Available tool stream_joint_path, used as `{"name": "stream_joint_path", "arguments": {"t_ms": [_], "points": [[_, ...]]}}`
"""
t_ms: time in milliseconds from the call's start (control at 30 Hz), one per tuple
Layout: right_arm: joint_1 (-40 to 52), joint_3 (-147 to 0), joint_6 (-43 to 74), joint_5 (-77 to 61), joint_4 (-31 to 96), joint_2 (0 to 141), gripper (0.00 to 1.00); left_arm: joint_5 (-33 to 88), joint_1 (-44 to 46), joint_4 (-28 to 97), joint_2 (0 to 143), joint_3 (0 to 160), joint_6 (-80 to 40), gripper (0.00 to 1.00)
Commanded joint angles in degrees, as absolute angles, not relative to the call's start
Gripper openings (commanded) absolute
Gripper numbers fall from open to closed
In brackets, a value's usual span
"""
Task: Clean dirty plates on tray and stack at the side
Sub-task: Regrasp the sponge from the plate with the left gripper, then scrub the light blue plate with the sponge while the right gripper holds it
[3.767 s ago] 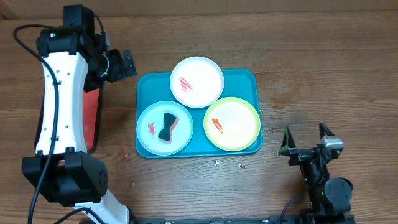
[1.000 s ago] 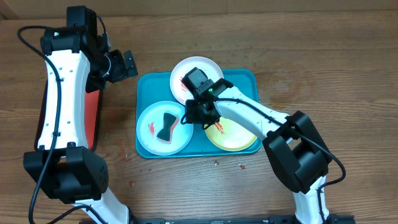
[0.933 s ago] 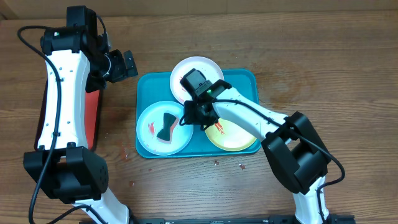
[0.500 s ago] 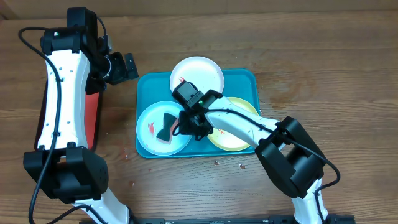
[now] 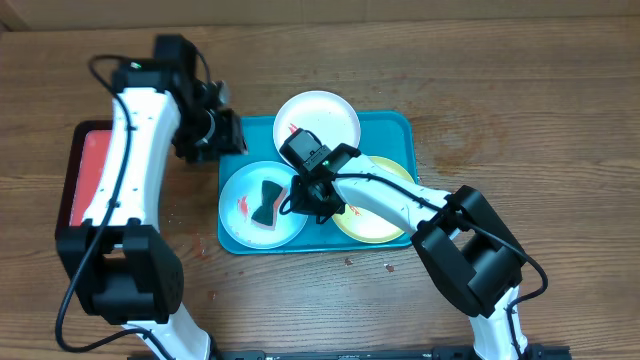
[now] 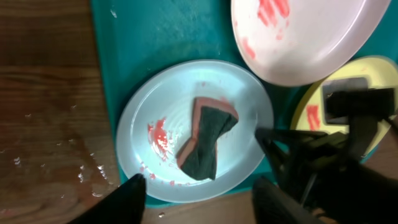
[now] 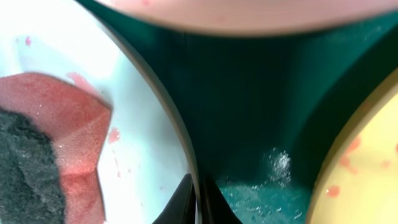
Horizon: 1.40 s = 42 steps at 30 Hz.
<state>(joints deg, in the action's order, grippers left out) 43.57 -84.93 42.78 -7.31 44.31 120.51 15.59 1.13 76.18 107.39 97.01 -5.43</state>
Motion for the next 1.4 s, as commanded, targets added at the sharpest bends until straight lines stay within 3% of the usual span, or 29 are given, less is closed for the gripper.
{"name": "stream_joint_path", "arguments": {"t_ms": [0,200,300,333,633,933,1367], "points": [[42.17,-84.86,37.76,-7.6,43.97,120.57,0.04,16.62,3.16,72.69,108.14,89.54,-4.23,0.36],[41.43,-84.86,31.0,-10.35,42.54,120.57,0.05,21.45,5.82,66.65,108.14,81.91,0.21,0.49],[41.43,-84.86,29.74,-12.45,41.74,120.57,0.13,22.11,7.29,64.55,108.14,79.7,0.45,0.55],[41.43,-84.86,29.91,-12.78,41.87,120.57,0.2,22.02,8.16,63.02,108.14,78.32,0.1,0.57],[41.5,-84.14,34.79,-12.93,43.99,120.57,0.21,17.39,9.34,59.94,108.14,74.65,-5.15,0.57],[41.5,-81.69,36.25,-13.04,42.5,120.57,0.12,16.69,9.41,56.66,108.16,72.12,-5.34,0.54],[41.5,-81.69,36.23,-12.91,41.6,120.57,0.14,12.25,10.09,51.37,108.36,69.36,-8.86,0.51]]}}
